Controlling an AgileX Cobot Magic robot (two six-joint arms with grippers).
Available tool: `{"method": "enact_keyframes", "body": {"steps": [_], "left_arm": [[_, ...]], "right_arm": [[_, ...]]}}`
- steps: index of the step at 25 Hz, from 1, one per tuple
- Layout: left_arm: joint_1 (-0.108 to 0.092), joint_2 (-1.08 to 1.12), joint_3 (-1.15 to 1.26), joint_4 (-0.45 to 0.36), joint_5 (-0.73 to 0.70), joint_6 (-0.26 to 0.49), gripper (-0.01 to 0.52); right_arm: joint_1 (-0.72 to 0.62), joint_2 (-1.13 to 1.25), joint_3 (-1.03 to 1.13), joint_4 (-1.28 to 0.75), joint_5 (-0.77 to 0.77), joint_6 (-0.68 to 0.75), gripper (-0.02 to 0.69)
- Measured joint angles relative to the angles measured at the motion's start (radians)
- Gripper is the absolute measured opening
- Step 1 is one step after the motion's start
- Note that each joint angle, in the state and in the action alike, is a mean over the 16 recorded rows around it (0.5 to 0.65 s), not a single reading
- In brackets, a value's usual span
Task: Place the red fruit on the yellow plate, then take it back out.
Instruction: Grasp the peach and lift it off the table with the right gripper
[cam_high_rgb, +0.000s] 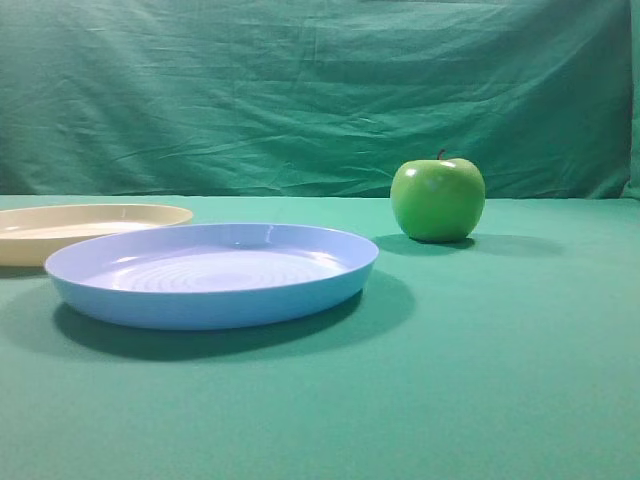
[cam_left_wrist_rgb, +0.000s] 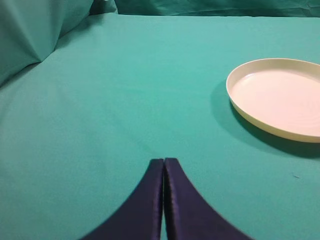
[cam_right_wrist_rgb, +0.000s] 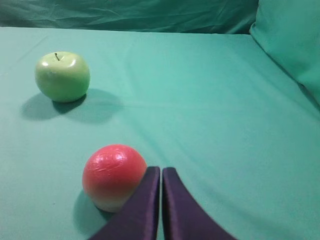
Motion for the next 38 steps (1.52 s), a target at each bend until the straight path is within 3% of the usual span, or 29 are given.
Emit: {"method": "enact_keyframes", "body": {"steps": [16, 29, 38], "left_arm": [[0.000, 0.000, 0.000, 0.000, 0.000, 0.000, 0.000], [0.000, 0.000, 0.000, 0.000, 0.000, 0.000, 0.000], [0.000, 0.000, 0.000, 0.000, 0.000, 0.000, 0.000]], "right_arm": [[-0.002, 0.000, 0.000, 0.009, -0.019, 0.000, 0.000], [-0.002, 0.024, -0.050, 0.252, -0.174, -0.016, 0.000], [-0.002, 0.248, -0.259, 0.344, 0.048, -0.164, 0.000]]}}
